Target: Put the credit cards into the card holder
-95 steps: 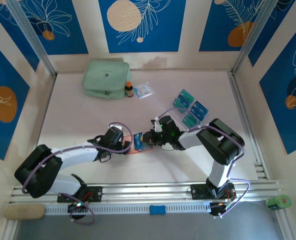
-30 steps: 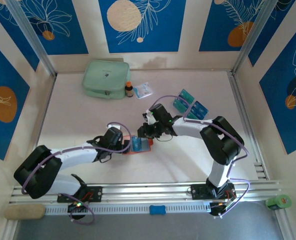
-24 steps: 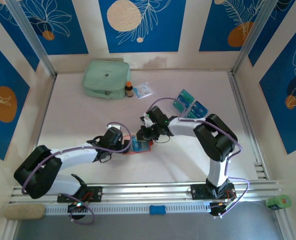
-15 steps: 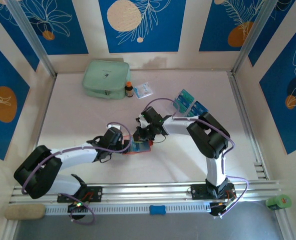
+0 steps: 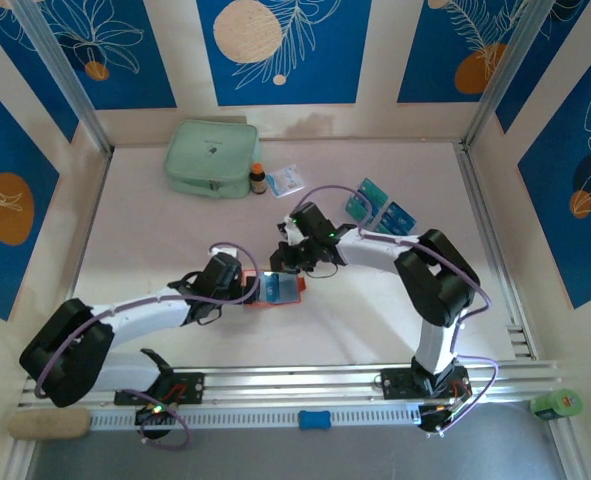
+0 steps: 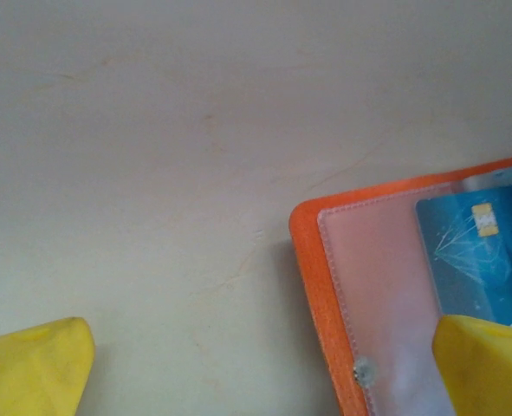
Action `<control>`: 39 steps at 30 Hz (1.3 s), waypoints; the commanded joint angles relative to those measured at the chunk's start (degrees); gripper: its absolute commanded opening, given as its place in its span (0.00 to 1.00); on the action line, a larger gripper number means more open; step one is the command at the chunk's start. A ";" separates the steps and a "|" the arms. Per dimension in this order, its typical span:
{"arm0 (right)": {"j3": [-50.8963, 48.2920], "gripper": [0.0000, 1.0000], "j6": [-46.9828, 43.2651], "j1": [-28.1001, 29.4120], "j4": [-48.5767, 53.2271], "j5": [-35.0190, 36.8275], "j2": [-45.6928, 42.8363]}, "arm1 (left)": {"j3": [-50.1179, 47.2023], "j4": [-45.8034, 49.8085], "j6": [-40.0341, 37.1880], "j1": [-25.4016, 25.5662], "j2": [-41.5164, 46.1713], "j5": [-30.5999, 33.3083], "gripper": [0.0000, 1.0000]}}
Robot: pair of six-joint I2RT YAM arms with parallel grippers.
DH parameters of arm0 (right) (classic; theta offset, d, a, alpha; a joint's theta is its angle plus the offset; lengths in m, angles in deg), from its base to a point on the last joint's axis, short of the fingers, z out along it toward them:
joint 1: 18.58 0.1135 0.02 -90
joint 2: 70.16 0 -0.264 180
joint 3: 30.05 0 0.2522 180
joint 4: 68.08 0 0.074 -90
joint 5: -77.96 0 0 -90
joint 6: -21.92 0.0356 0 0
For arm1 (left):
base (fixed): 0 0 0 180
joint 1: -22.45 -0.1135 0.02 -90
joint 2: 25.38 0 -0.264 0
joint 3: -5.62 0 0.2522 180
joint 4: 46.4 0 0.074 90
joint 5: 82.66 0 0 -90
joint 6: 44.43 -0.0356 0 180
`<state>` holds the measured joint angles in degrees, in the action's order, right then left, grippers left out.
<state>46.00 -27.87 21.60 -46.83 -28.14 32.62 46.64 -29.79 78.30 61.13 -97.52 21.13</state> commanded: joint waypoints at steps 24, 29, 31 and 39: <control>5.85 0.00 -6.75 4.28 10.92 5.99 7.81 | -3.27 3.37 5.73 -2.60 -1.21 1.95 1.00; 7.62 0.00 -7.00 5.55 11.89 5.99 9.98 | -3.10 2.00 5.09 -2.64 -2.82 1.26 1.00; 8.48 0.00 -6.78 6.12 12.03 5.84 10.94 | -3.10 1.70 4.86 -2.66 -3.22 1.25 1.00; 11.66 0.00 -4.82 7.70 11.58 3.49 13.76 | -3.33 1.40 4.10 -2.68 -3.27 1.07 1.00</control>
<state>56.51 -33.47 28.59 -36.95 -23.02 44.69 44.55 -27.29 82.97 59.31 -98.75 23.97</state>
